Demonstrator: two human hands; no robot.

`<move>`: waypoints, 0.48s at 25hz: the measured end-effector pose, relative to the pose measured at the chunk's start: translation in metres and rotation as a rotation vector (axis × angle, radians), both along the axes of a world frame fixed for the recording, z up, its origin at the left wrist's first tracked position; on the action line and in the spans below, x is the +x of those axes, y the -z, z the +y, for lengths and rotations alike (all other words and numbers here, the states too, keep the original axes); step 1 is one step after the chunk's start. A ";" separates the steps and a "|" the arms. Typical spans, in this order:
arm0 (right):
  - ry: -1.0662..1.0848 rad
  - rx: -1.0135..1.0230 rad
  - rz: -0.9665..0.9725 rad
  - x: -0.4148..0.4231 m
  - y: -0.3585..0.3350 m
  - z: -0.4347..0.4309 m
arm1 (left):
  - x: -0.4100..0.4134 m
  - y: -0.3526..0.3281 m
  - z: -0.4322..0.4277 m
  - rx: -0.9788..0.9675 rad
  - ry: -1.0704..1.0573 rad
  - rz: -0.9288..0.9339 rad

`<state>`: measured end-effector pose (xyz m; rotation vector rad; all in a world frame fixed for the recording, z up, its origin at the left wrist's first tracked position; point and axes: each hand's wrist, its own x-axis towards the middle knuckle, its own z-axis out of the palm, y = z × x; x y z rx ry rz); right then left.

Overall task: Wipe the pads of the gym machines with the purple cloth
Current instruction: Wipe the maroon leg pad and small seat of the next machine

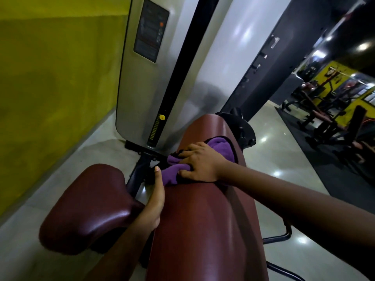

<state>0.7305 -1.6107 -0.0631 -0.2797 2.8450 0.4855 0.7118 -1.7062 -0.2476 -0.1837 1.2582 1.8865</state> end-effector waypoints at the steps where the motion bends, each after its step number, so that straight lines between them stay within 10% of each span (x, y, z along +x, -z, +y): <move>1: 0.003 0.022 0.010 -0.014 0.001 0.014 | -0.008 -0.010 0.004 -0.010 0.011 0.009; 12: 0.192 -0.050 0.379 -0.011 0.008 0.047 | -0.059 -0.087 0.047 -0.161 -0.010 0.094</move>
